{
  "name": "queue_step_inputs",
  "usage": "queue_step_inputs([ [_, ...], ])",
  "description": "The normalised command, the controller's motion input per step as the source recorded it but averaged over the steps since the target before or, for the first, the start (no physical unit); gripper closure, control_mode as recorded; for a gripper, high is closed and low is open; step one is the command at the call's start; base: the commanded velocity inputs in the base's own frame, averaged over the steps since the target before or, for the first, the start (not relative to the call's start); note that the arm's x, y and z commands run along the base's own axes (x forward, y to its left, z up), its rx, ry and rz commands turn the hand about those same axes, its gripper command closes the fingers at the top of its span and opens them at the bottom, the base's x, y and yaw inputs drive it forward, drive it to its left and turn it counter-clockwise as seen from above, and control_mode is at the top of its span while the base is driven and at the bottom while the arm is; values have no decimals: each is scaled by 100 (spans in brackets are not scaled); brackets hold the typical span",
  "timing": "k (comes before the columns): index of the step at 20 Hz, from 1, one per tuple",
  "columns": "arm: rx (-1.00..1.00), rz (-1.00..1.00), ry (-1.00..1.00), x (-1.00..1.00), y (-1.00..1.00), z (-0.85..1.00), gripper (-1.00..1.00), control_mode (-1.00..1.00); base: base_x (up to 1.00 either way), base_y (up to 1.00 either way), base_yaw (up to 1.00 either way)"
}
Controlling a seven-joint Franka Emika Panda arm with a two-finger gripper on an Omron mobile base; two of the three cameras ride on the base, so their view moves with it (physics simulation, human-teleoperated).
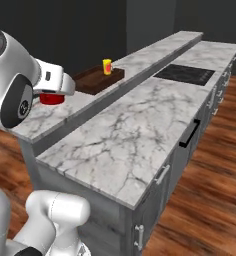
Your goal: There is a tray on the dining counter. Grab the cup, mug, and pitcher and place them on the tray. The pitcher may be placed next to the tray if it cannot fit the tray.
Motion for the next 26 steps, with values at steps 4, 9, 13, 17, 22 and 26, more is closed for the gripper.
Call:
queue_step_inputs([
  [4,0,0,0,0,0,0,100,100,-40,68,-2],
  [9,0,0,0,0,0,0,100,100,-9,72,0],
  [13,0,0,0,0,0,0,100,100,10,76,0],
  [17,0,0,0,0,0,0,100,100,29,58,-4],
  [22,0,0,0,0,0,0,100,100,32,62,-5],
  [26,0,0,0,0,0,0,100,100,31,65,-5],
])
